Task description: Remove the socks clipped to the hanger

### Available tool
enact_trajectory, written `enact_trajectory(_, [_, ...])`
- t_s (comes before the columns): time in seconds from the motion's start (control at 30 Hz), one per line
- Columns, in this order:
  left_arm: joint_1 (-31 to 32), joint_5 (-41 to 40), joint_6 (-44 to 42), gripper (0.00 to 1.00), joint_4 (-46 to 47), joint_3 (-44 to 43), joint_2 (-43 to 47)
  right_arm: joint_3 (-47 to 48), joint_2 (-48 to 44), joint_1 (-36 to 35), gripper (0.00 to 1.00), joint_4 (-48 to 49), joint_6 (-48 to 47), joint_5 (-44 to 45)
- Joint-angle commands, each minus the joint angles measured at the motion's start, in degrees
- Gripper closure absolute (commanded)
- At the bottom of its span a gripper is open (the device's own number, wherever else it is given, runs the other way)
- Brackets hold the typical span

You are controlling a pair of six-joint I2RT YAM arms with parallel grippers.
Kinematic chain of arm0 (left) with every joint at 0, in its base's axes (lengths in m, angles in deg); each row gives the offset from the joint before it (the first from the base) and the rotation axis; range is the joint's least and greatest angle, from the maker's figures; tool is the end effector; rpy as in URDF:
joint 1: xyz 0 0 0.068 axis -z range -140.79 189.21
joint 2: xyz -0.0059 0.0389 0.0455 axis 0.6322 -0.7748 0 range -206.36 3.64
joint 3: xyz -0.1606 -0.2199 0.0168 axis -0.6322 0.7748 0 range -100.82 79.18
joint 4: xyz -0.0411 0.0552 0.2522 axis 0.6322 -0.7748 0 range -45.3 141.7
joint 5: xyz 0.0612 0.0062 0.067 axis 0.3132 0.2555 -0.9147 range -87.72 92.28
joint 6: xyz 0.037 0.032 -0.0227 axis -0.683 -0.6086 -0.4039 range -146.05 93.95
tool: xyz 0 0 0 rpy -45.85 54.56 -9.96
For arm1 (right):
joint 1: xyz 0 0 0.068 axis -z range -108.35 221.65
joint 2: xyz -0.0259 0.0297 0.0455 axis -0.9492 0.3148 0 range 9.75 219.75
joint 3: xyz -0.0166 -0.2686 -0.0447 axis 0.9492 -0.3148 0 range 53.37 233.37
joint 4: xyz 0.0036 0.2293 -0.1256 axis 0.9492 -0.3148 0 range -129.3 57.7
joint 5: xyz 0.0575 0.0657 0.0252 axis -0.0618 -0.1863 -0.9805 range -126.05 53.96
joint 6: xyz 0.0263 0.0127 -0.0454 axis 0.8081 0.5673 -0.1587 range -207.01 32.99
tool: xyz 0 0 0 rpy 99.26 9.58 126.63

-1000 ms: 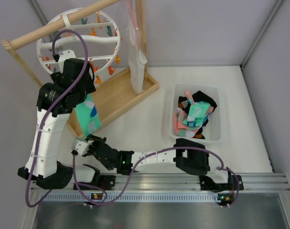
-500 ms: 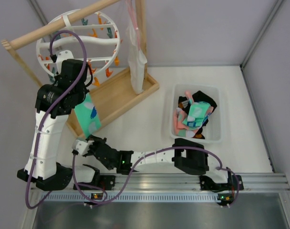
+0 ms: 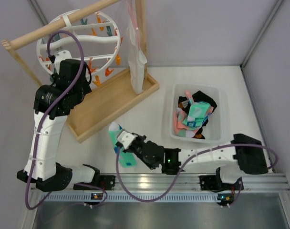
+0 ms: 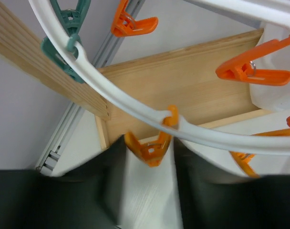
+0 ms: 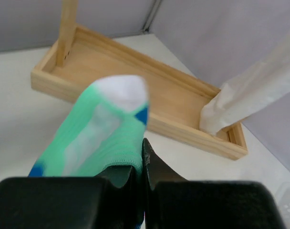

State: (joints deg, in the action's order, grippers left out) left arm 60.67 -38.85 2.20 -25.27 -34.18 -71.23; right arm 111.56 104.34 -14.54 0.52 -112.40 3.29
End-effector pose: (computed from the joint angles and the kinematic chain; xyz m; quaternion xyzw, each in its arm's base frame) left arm 0.1802 -0.0458 0.5050 -0.2023 0.8327 0.1160 0.5022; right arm 0.0475 0.3730 0.2732 -0.4380 0.5765 0.1147 0.6802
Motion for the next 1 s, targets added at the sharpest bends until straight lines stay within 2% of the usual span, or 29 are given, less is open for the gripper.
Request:
enact_trajectory(0.0, [-0.2,3.5,1.8,0.42,-8.9,-1.5,1.3,-1.9,-14.4,1.0,1.00,-6.3,8.7,4.4])
enact_trajectory(0.07, [-0.3,5.5,2.6,0.32,-8.9,-1.4,1.9,-1.2,-19.9,3.4,1.00,-15.3,14.7,4.4])
enact_trajectory(0.1, [-0.2,6.2,2.9,0.24,-8.8,-1.4,2.2,-0.7,-21.5,5.7,1.00,-22.7,16.2,4.5])
enact_trajectory(0.13, [-0.3,8.5,3.6,0.02,-8.8,-1.4,2.5,0.0,-23.0,6.8,1.00,-26.5,17.6,4.5])
enact_trajectory(0.2, [-0.3,11.8,4.3,0.01,-8.6,-1.5,3.5,0.5,-27.6,9.4,1.00,-31.8,21.0,4.2])
enact_trajectory(0.23, [-0.3,15.2,4.7,0.01,-8.0,-1.3,4.1,1.6,-29.0,12.2,1.00,-37.9,21.9,3.6])
enact_trajectory(0.33, [-0.2,21.0,4.4,0.01,-5.8,1.0,7.6,3.8,-32.3,19.4,1.00,-46.5,23.5,2.1])
enact_trajectory(0.47, [-0.3,34.8,2.3,0.01,2.5,7.0,15.1,2.6,-35.9,27.8,1.00,-49.6,21.8,-1.3])
enact_trajectory(0.63, [-0.3,43.7,0.3,0.01,10.7,15.2,24.5,1.1,-39.8,42.9,1.00,-51.5,21.4,-11.8])
enact_trajectory(0.67, [-0.3,45.8,0.1,0.02,12.5,16.2,25.5,1.3,-39.8,45.5,1.00,-52.6,21.7,-15.8])
enact_trajectory(0.7, [-0.2,46.2,0.2,0.01,12.9,17.0,26.3,1.5,-39.5,50.4,1.00,-53.4,21.7,-17.5])
enact_trajectory(0.8, [-0.2,49.3,0.3,0.01,14.6,19.8,28.5,1.8,-36.7,58.0,1.00,-55.5,22.0,-22.0])
enact_trajectory(0.97, [-0.3,51.8,0.9,0.01,16.3,24.1,31.0,1.3,-29.0,62.1,1.00,-53.7,26.9,-25.6])
